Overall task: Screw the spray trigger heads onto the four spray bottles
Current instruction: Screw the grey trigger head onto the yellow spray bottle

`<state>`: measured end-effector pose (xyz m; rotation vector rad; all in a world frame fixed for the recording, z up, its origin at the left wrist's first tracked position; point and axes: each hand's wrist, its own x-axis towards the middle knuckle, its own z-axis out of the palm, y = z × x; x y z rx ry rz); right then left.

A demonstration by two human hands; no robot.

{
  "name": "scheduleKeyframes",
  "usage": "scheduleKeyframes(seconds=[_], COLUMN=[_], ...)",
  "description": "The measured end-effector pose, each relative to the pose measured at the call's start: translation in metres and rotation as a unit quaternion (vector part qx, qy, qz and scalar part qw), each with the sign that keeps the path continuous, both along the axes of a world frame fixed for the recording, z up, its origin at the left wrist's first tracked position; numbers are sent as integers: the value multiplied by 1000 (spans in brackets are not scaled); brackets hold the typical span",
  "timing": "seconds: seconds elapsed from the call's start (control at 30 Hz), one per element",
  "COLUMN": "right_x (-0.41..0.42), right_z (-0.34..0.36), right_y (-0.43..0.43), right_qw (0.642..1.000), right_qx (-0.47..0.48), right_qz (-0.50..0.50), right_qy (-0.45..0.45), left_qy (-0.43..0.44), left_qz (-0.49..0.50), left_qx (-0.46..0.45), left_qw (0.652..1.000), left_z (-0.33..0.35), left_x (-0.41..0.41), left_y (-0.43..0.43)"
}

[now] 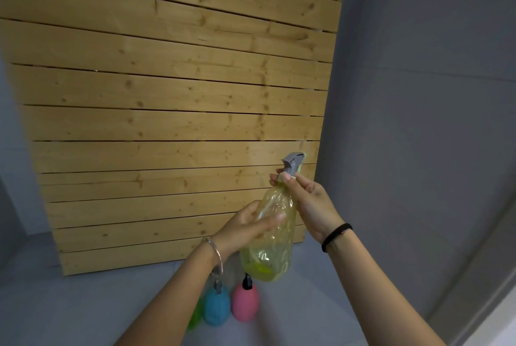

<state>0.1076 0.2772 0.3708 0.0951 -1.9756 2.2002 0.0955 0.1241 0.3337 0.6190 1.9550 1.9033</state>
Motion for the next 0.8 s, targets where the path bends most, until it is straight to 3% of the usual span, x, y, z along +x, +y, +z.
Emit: scheduleKeyframes(seconds=[0.07, 0.37, 0.6, 0.8], right_x=[1, -12, -44, -79], right_z=[1, 0, -31, -80], right_y=[3, -3, 19, 36], right_qw=[1000, 998, 992, 983], right_qx=[-11, -37, 109, 163], right_qz=[3, -38, -59, -19], right_qy=[8, 40, 32, -85], left_qy=[-27, 1, 97, 76], left_qz=[-14, 38, 165, 168], left_qx=[17, 77, -23, -68], left_qw=[999, 996, 981, 981], left_z=[1, -6, -54, -125], left_x=[-1, -22, -59, -101], left_y=[-4, 0, 20, 37])
